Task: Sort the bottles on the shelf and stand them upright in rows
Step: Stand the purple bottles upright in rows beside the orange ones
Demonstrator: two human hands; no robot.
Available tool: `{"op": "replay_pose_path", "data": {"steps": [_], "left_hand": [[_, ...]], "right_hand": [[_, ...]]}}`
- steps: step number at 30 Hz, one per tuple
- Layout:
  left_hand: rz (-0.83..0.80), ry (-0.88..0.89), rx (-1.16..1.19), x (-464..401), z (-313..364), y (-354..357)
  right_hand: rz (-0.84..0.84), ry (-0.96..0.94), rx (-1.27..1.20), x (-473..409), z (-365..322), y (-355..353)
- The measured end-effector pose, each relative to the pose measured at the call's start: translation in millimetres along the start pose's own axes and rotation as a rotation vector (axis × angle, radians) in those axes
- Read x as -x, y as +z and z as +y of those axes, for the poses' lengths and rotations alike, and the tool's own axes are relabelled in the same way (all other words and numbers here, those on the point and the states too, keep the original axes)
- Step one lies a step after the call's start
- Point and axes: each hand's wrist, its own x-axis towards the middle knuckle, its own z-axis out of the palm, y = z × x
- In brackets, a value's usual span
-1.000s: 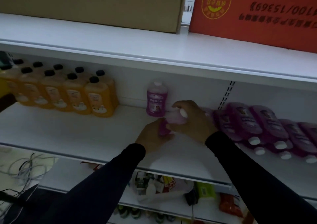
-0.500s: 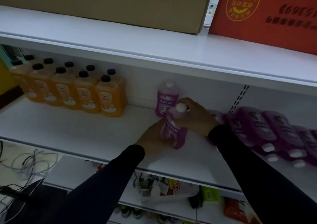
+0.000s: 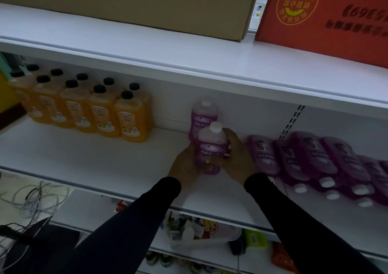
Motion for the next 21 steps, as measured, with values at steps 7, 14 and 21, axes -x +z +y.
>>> {"op": "replay_pose_path", "data": {"steps": [7, 14, 21], "left_hand": [[-0.119, -0.042, -0.74, 2.8, -28.1, -46.4], [-0.151, -0.045, -0.947, 23.5, -73.7, -66.7], [-0.12, -0.021, -0.943, 22.0, -77.7, -66.5]], "right_hand": [[0.053, -0.022, 0.074, -19.1, -0.7, 22.6], [0.104, 0.046, 0.168, -35.5, 6.1, 42.3], [0.137, 0.047, 0.21, -46.9, 7.9, 46.8]]}}
